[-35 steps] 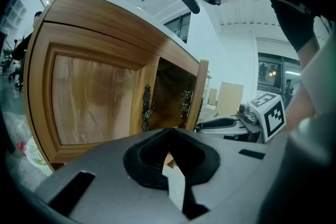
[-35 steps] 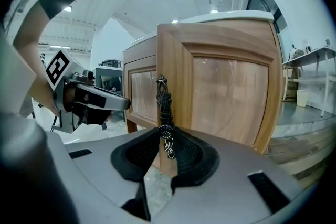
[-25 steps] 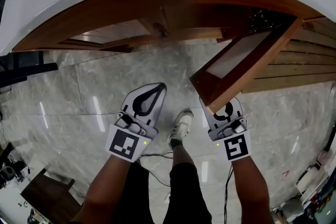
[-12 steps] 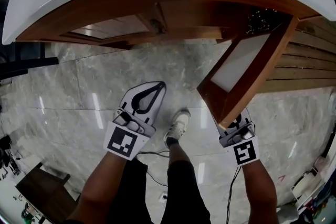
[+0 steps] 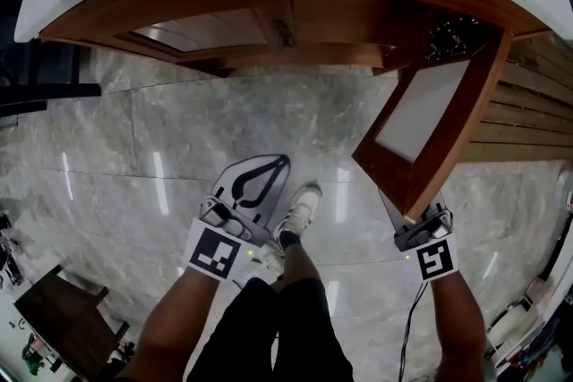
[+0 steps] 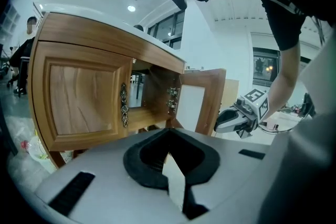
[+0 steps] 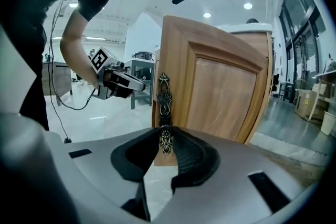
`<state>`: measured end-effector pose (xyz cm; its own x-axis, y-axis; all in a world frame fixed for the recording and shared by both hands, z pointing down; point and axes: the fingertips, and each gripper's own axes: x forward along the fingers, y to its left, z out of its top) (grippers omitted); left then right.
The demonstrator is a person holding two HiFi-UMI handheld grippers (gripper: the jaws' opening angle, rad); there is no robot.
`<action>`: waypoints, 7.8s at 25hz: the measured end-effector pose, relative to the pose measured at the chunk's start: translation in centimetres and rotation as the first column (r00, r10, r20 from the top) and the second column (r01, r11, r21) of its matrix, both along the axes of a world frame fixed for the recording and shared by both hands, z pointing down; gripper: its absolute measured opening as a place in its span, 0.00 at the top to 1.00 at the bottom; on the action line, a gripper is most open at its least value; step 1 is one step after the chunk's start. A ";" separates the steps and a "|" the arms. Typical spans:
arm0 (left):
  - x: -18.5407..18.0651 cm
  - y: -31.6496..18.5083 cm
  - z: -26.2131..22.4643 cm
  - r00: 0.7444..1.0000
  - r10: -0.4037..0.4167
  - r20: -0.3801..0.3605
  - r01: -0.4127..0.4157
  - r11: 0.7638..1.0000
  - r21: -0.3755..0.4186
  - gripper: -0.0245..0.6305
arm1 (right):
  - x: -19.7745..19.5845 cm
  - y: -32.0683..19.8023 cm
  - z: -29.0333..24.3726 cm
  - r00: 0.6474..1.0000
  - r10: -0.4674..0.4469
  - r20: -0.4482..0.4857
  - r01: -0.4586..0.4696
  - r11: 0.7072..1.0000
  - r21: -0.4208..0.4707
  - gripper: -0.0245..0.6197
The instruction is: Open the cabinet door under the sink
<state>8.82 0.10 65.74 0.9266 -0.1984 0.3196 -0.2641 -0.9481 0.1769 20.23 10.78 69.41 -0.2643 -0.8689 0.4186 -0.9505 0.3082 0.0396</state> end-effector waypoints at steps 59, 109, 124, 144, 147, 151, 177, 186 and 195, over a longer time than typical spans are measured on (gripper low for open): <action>-3.1 1.8 -7.5 0.940 -0.333 -0.078 0.334 0.943 -0.011 0.93 | -5.9 -3.4 -10.7 0.975 0.049 0.217 -0.094 0.975 0.200 0.55; -8.5 -10.7 -4.9 0.905 -0.420 -0.073 0.419 0.908 -0.032 0.93 | -8.7 -30.4 -6.9 0.951 -0.290 0.111 0.273 0.951 0.148 0.29; -11.3 -7.4 -4.9 0.871 -0.488 -0.062 0.489 0.872 -0.009 0.93 | -11.6 -25.6 -6.5 0.949 -0.309 0.064 0.301 0.947 0.109 0.29; -20.4 -1.6 -5.5 0.755 -0.652 -0.072 0.651 0.758 -0.030 0.93 | -19.8 -19.2 -7.1 0.962 -0.262 0.074 0.250 0.958 0.140 0.29; -21.5 -1.2 -5.5 0.746 -0.662 -0.066 0.662 0.749 -0.027 0.93 | -20.7 -18.7 -7.3 0.964 -0.251 0.086 0.238 0.961 0.141 0.29; -22.4 -0.9 -5.3 0.738 -0.672 -0.062 0.672 0.740 -0.024 0.93 | -21.7 -18.3 -7.6 0.964 -0.244 0.108 0.229 0.964 0.134 0.29; -29.2 -0.7 -5.7 0.612 -0.790 -0.027 0.790 0.612 -0.007 0.93 | -36.4 -16.8 -8.5 0.864 -0.495 0.089 0.477 0.863 0.169 0.30; -28.2 -0.1 -6.5 0.628 -0.778 -0.021 0.778 0.628 -0.018 0.93 | -34.3 -16.2 -10.9 0.886 -0.457 0.074 0.434 0.876 0.211 0.30; -24.3 1.4 -14.4 0.706 -0.708 -0.011 0.708 0.706 -0.004 0.93 | -28.1 -10.5 -19.1 0.928 -0.371 0.024 0.362 0.916 0.171 0.34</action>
